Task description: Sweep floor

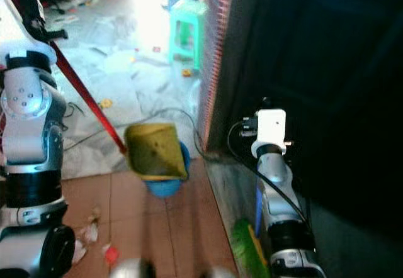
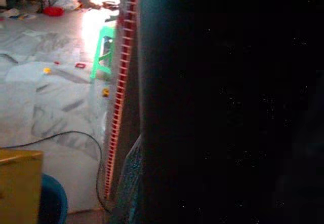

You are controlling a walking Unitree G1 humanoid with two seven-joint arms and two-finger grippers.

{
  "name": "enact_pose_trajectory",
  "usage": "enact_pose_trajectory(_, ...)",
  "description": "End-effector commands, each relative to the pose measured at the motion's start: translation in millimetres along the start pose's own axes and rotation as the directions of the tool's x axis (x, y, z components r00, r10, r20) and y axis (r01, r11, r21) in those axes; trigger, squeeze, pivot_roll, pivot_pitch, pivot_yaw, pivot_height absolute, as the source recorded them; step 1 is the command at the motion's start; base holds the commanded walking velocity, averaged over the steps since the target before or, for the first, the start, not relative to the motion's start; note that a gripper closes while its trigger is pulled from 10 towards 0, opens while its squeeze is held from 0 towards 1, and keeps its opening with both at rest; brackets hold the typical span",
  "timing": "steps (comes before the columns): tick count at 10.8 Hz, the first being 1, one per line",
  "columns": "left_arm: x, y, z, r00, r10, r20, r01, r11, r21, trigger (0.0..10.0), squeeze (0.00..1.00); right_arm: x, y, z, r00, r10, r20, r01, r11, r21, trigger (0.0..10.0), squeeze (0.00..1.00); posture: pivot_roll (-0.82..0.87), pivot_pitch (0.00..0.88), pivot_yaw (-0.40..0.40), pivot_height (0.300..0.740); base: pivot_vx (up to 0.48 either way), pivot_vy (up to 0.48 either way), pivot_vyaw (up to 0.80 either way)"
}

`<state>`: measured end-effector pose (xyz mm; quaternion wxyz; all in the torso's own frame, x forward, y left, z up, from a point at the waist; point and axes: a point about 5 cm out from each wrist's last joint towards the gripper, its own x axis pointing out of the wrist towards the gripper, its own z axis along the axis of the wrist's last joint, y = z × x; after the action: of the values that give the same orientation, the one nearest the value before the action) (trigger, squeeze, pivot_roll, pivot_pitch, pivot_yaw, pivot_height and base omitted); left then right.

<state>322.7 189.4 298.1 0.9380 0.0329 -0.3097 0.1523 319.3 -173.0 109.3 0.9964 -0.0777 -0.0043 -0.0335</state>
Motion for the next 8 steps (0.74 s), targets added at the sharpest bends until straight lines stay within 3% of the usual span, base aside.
enact_pose_trajectory(1, 6.6, 2.8, 23.0, 0.992, 0.016, 0.128, -0.020, 0.999, 0.032, 10.0, 0.00, 3.5, 0.8, 12.9, 0.999, 0.004, 0.054, -0.004, 1.000, 0.003, 10.0, 0.00, -0.02, 0.041, -0.027, 0.740, 0.461, 0.000, 0.00)
enact_pose_trajectory(3, 5.0, -1.5, 24.3, 0.989, 0.004, 0.147, -0.012, 0.999, 0.049, 10.0, 0.00, 3.4, 0.6, 12.8, 0.999, 0.005, 0.054, -0.005, 1.000, 0.003, 10.0, 0.00, -0.02, 0.041, -0.027, 0.740, 0.433, 0.000, 0.00)
enact_pose_trajectory(6, -7.6, -24.9, 23.7, 0.974, -0.111, 0.197, 0.092, 0.990, 0.107, 10.0, 0.00, 3.7, 1.0, 12.8, 0.999, 0.010, 0.054, -0.011, 1.000, 0.002, 10.0, 0.00, -0.02, 0.041, -0.032, 0.740, 0.000, 0.000, 0.00)
enact_pose_trajectory(7, -16.2, -41.8, 30.0, 0.943, -0.207, 0.262, 0.165, 0.971, 0.172, 10.0, 0.00, 3.8, 1.2, 12.8, 0.999, 0.011, 0.053, -0.011, 1.000, 0.003, 10.0, 0.00, -0.02, 0.040, -0.033, 0.740, 0.000, 0.000, 0.00)
enact_pose_trajectory(8, -19.3, -48.3, 30.9, 0.933, -0.233, 0.274, 0.190, 0.966, 0.176, 10.0, 0.00, 3.6, 0.8, 12.2, 0.999, 0.009, 0.051, -0.009, 1.000, 0.004, 10.0, 0.00, -0.02, 0.039, -0.034, 0.740, 0.000, 0.000, 0.00)
